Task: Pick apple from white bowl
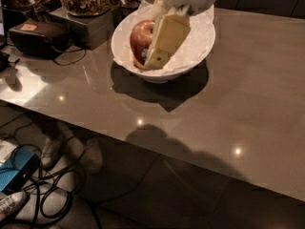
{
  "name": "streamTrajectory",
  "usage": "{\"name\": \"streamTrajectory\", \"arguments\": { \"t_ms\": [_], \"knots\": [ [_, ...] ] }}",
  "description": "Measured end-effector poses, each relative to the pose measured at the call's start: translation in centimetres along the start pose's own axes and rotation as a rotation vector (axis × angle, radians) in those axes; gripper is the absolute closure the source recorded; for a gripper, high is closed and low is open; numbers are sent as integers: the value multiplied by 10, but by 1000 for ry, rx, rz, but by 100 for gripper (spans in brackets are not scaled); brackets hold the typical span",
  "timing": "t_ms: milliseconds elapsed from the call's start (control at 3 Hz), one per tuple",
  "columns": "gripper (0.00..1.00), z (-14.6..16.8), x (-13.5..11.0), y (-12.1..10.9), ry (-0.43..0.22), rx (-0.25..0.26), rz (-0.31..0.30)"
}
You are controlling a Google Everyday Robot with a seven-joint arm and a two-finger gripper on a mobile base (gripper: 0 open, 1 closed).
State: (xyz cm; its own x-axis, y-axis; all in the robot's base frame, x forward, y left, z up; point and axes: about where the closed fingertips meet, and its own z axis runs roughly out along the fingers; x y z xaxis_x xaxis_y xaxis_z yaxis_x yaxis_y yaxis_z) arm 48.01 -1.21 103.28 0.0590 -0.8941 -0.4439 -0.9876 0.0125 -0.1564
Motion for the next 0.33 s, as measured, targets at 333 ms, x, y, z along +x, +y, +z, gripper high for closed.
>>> {"name": "streamTrajectory", "arguments": {
  "t_ms": [333],
  "knots": [
    [100,-3,-2,0,-6,13,-2]
  ]
}}
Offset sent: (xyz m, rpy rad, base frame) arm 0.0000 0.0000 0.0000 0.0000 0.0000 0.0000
